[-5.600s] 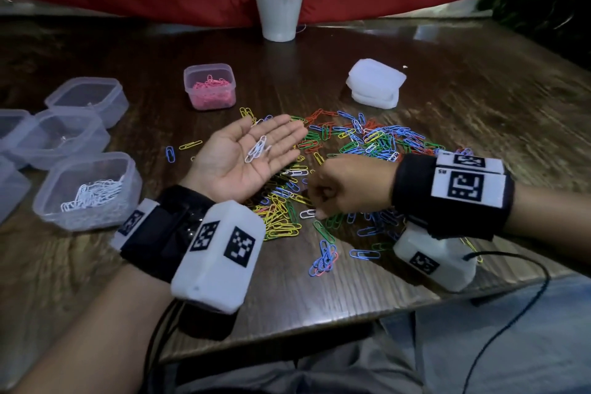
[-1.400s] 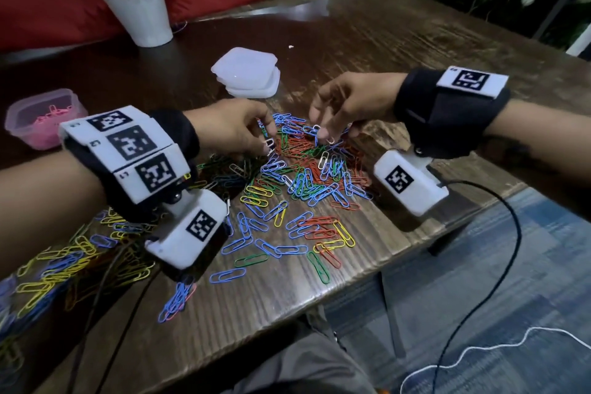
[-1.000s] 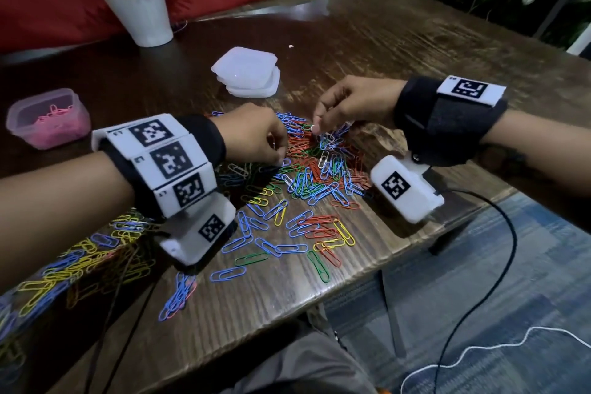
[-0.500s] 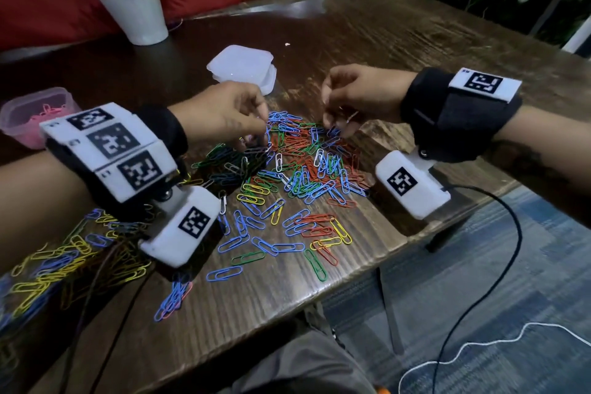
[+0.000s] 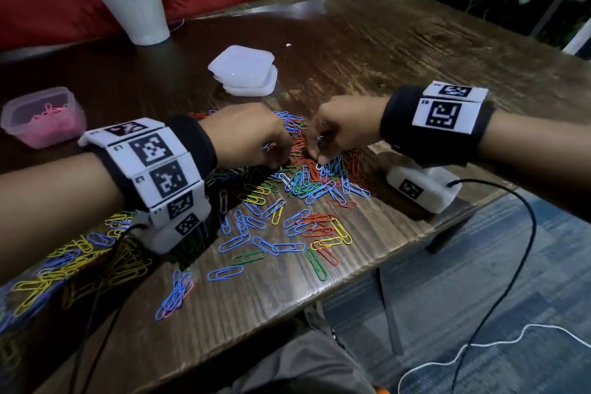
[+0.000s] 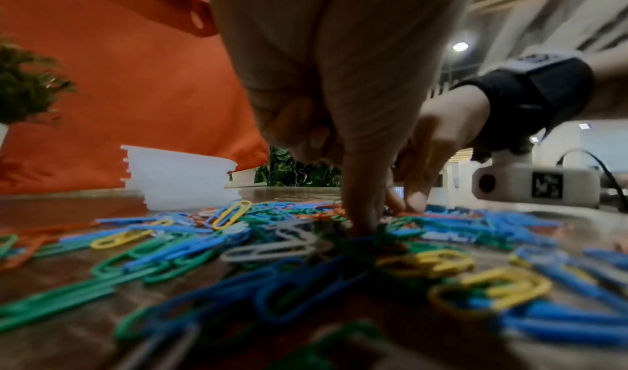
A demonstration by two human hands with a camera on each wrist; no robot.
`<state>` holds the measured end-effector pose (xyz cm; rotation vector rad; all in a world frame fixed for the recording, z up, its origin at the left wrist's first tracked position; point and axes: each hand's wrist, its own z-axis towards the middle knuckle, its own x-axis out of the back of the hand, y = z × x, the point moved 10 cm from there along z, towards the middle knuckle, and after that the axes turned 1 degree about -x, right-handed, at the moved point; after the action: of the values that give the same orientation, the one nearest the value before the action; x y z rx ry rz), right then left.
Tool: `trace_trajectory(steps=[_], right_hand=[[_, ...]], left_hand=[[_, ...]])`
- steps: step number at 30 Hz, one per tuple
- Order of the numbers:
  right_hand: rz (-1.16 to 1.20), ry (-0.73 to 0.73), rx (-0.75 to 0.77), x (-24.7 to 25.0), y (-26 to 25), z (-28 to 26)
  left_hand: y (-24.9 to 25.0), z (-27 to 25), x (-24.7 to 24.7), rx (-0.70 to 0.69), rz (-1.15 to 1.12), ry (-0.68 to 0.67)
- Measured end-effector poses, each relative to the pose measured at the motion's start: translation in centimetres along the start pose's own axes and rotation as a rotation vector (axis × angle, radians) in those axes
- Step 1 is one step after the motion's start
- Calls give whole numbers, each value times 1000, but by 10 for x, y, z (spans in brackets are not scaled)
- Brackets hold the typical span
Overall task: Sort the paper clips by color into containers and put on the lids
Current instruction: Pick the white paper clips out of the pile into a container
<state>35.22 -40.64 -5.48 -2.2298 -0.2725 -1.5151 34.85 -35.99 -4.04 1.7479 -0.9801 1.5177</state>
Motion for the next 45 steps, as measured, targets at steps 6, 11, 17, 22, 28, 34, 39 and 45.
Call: trace_trajectory(steps=[6,11,17,22,28,34,39,45], right_hand=[[67,-62,-49,-10,7,2],[275,13,-111,-1,15,6],[368,129,-164,19,13,4],[500,144,-133,18,11,2],[606,109,-73,22,0,-2],[655,326,-56,60,-33,1],[410,317,-10,70,-86,18],[275,407,-57,96,-93,12]], left_hand=[[-18,-5,6,82,-276,73],[-46,-23,-11,398,-968,157],[-36,-34,-38,585,-1997,157],[-24,-46,-45,630,-2366,282],[-24,-51,-58,679,-2400,423],[-16,-42,-43,530,-2465,478],[-31,-52,-24,441,-2529,680],[-28,-55,-21,220,-2622,637]])
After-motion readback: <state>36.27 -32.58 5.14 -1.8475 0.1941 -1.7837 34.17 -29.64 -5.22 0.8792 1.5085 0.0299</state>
